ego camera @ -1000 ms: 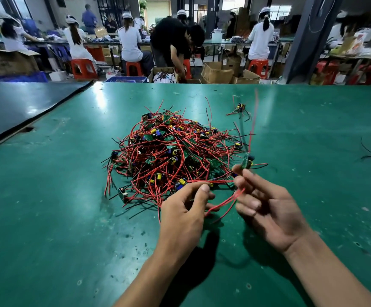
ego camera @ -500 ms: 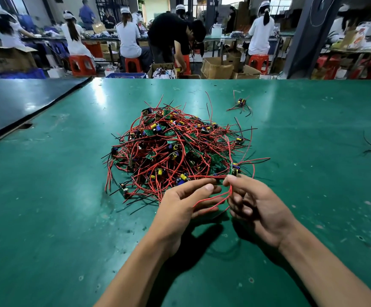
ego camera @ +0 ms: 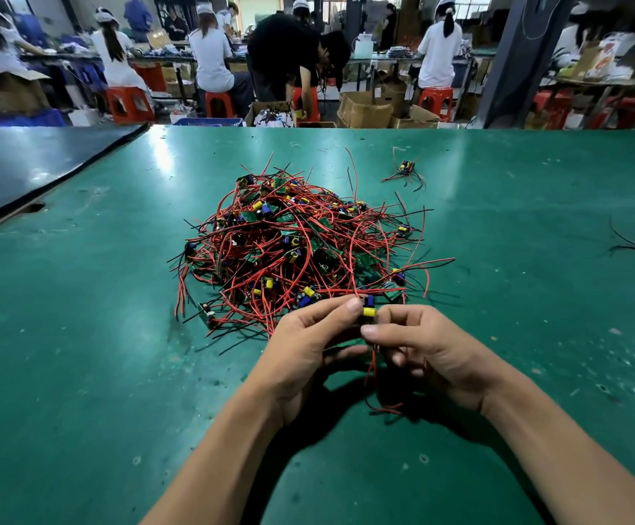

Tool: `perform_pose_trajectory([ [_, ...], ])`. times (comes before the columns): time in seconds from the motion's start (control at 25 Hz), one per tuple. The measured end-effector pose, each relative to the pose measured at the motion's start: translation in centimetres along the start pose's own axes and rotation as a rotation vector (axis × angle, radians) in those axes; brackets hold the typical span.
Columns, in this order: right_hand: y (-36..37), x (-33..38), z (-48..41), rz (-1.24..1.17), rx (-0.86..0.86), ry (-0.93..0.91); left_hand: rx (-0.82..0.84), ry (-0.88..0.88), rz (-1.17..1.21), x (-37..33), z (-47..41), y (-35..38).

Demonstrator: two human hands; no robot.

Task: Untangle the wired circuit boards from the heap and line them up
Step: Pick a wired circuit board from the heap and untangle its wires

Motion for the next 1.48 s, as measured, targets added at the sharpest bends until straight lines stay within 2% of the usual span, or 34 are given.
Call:
perform_pose_trajectory([
  [0.12, 0.2, -0.4, -0.1, 0.075, -0.004, 0.013, -0.042, 0.067, 0.027, -0.6, 0.0, -0.3],
  [0.24, 0.1, -0.6, -0.4, 0.017, 0.002, -0.002, -0.072, 0.101, 0.029, -0.9, 0.0, -0.5],
  [0.52, -1.6, 0.1, -0.8, -0.138, -0.13, -0.113, -0.032, 0.062, -0.061, 0.0, 0.0, -0.1],
  [0.6, -1.9, -0.2, -0.9, -0.131, -0.16, -0.106, -0.019, 0.053, -0.096, 0.1, -0.1, -0.3],
  [0.76, -1.0, -0.5, -0.8, -0.136, -0.085, -0.098, 0.048, 0.003, -0.155, 1.2, 0.1, 0.5],
  [0.96, -2.2, -0.7, -0.7, -0.118, -0.21, -0.058, 0.035, -0.019, -0.111, 1.1, -0.1, 0.4],
  [1.2, -2.0, -0.6, -0.6, -0.151, -0.221, -0.057, 0.04, -0.028, -0.119, 1.2, 0.0, 0.8],
  [1.48, -2.4, 0.2, -0.2, -0.026, -0.312, -0.124, 0.006, -0.007, -0.209, 1.3, -0.1, 0.6],
])
Point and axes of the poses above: each hand's wrist, its own z-axis away from the middle knuckle, its own y-axis out of the palm, x = y × z, the point moved 10 cm from there along -z, towards the middle knuckle, and after that the axes turned 10 degrees about z, right-handed, at the moved point
